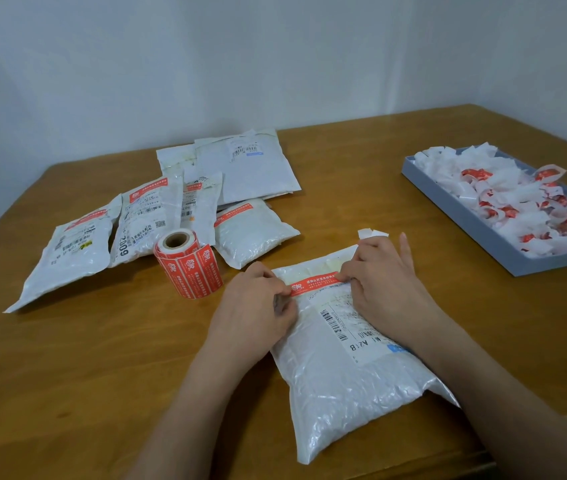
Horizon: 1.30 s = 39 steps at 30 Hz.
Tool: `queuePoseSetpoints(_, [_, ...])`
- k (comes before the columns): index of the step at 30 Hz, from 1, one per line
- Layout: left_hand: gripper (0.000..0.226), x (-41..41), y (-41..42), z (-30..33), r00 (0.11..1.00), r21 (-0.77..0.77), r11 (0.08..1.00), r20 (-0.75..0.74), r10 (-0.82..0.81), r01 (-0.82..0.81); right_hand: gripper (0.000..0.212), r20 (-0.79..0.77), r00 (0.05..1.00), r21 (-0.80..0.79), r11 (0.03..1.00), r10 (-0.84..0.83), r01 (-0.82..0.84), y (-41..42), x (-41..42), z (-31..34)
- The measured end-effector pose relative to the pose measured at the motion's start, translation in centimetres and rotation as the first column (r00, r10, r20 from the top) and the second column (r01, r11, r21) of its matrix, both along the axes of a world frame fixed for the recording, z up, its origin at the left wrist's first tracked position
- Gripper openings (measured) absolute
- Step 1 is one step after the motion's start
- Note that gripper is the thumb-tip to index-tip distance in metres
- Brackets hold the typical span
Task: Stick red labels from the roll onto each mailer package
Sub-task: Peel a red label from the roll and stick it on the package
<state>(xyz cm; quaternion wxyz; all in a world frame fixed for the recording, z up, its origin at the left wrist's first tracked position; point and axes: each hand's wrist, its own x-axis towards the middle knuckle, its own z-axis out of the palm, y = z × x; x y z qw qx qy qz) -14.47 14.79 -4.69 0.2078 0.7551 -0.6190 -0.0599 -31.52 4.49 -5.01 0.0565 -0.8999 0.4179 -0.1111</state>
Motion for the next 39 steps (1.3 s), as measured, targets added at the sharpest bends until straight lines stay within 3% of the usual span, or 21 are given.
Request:
queuePoseSetpoints(8, [0.016,-0.2,-0.2,0.3,1.000,0.018,1.000,0.003,-0.011,0.011,0.030,-0.030,0.999,-0.023,1.000,0.016,-0.017,0.1,0.1,0.2])
queuePoseSetpoints(12, [0.008,-0.5,-0.1,-0.1,0.998,-0.022,1.000,-0.069,0.000,-0.002,0.028,0.025,1.000,-0.052,0.999,0.007,-0.006,0.1,-0.2,-0.4])
queuePoseSetpoints(16, [0.009,-0.4,-0.1,-0.4,0.991,-0.074,0.997,-0.128,-0.026,0.016,0.029,0.294,0.955,-0.102,0.995,0.050,-0.021,-0.2,-0.5,-0.8])
queuePoseSetpoints(19, [0.008,-0.8,-0.2,-0.2,0.979,-0.174,0.985,-0.200,-0.039,0.004,0.026,0.563,0.817,0.044,0.983,0.124,-0.179,0.2,-0.5,0.0])
queuePoseSetpoints(21, [0.012,-1.1,-0.1,-0.1,0.963,-0.201,0.979,-0.267,-0.036,-0.019,0.025,0.635,0.755,0.133,0.940,0.163,-0.315,0.6,-0.5,0.3])
queuePoseSetpoints(28, [0.022,-1.3,-0.1,-0.7,0.969,-0.191,0.978,-0.216,-0.122,0.080,0.034,0.520,0.808,0.201,0.879,0.278,-0.432,0.3,-0.3,-0.9])
queuePoseSetpoints(35, [0.016,-1.0,-0.4,-1.4,0.970,-0.165,0.975,-0.170,-0.173,0.145,0.019,0.374,0.862,0.101,0.909,0.341,-0.404,0.3,0.1,-0.8])
queuePoseSetpoints(39, [0.013,-1.0,-0.4,-1.4,0.972,-0.142,0.977,-0.147,-0.181,0.160,0.011,0.379,0.869,0.071,0.926,0.319,-0.371,0.2,0.5,-1.2])
